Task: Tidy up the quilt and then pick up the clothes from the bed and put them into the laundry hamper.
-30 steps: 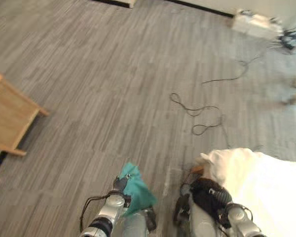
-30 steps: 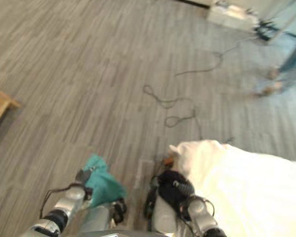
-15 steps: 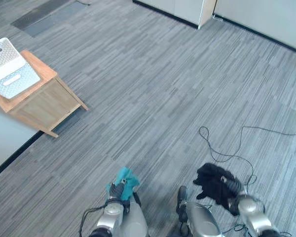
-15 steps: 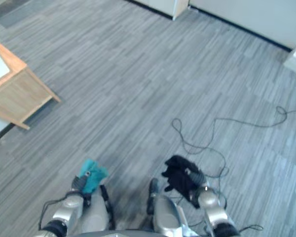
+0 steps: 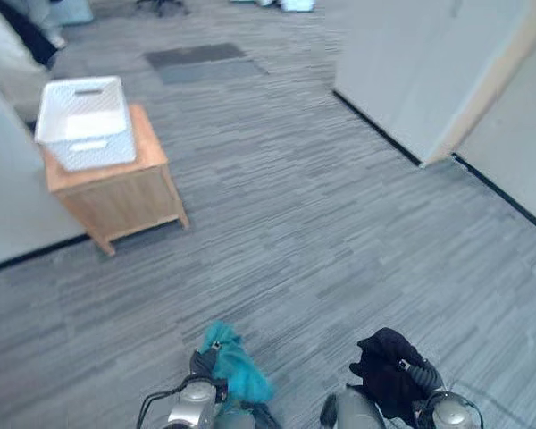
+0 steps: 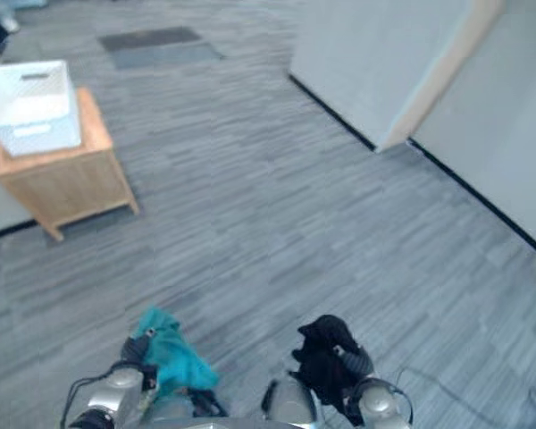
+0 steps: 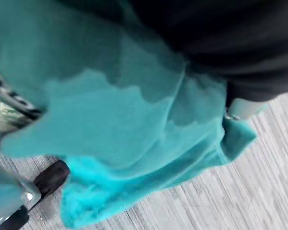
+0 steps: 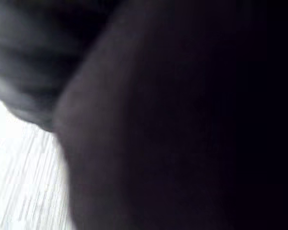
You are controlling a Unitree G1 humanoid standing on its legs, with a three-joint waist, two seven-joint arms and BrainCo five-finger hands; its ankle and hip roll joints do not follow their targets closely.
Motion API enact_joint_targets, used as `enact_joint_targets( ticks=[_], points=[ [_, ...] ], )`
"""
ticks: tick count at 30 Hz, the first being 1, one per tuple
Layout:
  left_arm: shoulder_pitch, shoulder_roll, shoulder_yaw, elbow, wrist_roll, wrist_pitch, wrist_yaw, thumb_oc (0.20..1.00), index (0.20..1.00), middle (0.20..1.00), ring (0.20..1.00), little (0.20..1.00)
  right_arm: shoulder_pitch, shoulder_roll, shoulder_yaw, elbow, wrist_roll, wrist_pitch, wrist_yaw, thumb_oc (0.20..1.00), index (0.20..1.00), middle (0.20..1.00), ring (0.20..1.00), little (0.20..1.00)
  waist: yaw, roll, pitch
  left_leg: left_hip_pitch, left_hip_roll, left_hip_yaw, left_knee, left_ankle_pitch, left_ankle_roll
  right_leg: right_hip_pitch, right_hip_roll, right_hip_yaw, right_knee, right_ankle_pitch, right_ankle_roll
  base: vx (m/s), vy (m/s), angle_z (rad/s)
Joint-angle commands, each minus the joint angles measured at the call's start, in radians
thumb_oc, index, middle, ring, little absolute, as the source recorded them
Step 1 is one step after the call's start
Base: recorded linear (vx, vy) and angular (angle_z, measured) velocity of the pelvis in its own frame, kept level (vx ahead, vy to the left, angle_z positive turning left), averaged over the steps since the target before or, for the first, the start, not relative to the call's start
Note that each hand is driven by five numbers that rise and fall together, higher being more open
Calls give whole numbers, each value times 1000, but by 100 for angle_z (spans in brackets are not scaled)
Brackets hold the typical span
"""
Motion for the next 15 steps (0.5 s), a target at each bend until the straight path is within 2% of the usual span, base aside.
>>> enact_joint_targets(
  ticks=[1,2,3,4,5,6,7,8,9,11,12,13,14,15],
  points=[
    [14,3,0,-39,60,-39,34,200,200,200,200,200,-91,-37,-77,-61,21,-44,-27,200,200,200,200,200,-31,40,67,105,128,40,-68,-30,-140,97,-50,43,-484,159,87,638,-343,171],
    [11,5,-2,-38,70,-43,36,200,200,200,200,200,-85,-42,-80,-63,20,-43,-31,200,200,200,200,200,-41,38,67,126,121,16,-74,-37,-155,87,-49,63,-628,189,99,638,-356,146],
    [3,4,-1,-30,83,-45,39,200,200,200,200,200,-79,-42,-88,-65,18,-42,-35,200,200,200,200,200,-55,38,68,148,120,-9,-91,-39,-170,73,-47,84,-755,243,119,690,-413,148],
    [-3,3,7,-19,104,-46,43,200,200,200,200,200,-75,-42,-94,-66,19,-41,-35,200,200,200,200,200,-70,41,71,184,129,-30,-111,-53,-190,33,-59,121,-835,283,142,633,-391,80],
    [-3,1,10,-10,112,-45,40,200,200,200,200,200,-68,-40,-97,-69,18,-36,-30,200,200,200,200,200,-77,47,73,199,139,-51,-102,-62,-198,16,-67,131,-842,285,154,633,-411,78],
    [-1,1,15,-1,119,-50,39,200,200,200,200,200,-68,-43,-92,-67,14,-37,-25,200,200,200,200,200,-84,45,75,218,145,-68,-65,-95,-204,4,-67,141,-840,285,159,765,-579,113],
    [21,3,17,-4,118,-59,37,200,200,200,200,200,-59,-52,-89,-68,9,-42,-15,200,200,200,200,200,-79,33,75,227,176,-101,81,-128,-212,42,-64,132,-790,298,150,595,-494,126],
    [22,3,17,-5,118,-59,37,200,200,200,200,200,-58,-52,-89,-68,9,-42,-15,200,200,200,200,200,-82,35,76,223,182,-105,90,-132,-214,43,-62,128,-790,297,149,539,-567,149],
    [30,-3,16,-6,117,-62,29,200,200,200,200,200,-53,-63,-85,-74,9,-44,-5,200,200,200,200,200,-88,33,77,215,216,-133,185,-105,-213,52,-45,173,-754,295,130,356,-518,113],
    [49,-14,20,-13,92,-54,24,200,200,200,200,200,-56,-78,-84,-62,9,-46,-10,200,200,200,200,200,-78,49,74,146,336,-178,522,31,-224,114,20,150,-748,273,61,574,-783,86],
    [60,-15,23,-25,83,-50,24,200,200,200,200,200,-51,-87,-83,-68,4,-46,-14,200,200,200,200,200,-59,47,87,97,388,-199,688,98,-231,180,52,123,-768,250,17,555,-738,71],
    [68,-13,25,-34,73,-49,22,200,200,200,200,200,-51,-95,-87,-71,2,-48,-17,200,200,200,200,200,-57,56,99,69,448,-216,783,102,-233,237,88,84,-801,235,-12,357,-489,46],
    [68,-13,25,-34,73,-49,22,200,200,200,200,200,-51,-95,-87,-71,2,-48,-17,200,200,200,200,200,-58,57,100,68,449,-218,784,102,-234,238,89,83,-802,235,-12,522,-534,-5],
    [75,-16,26,-45,62,-51,20,200,200,200,200,200,-62,-110,-86,-65,-7,-40,-16,200,200,200,200,200,-25,43,108,-13,473,-185,843,81,-247,326,113,64,-848,210,-39,352,-306,-17]
  ],
)
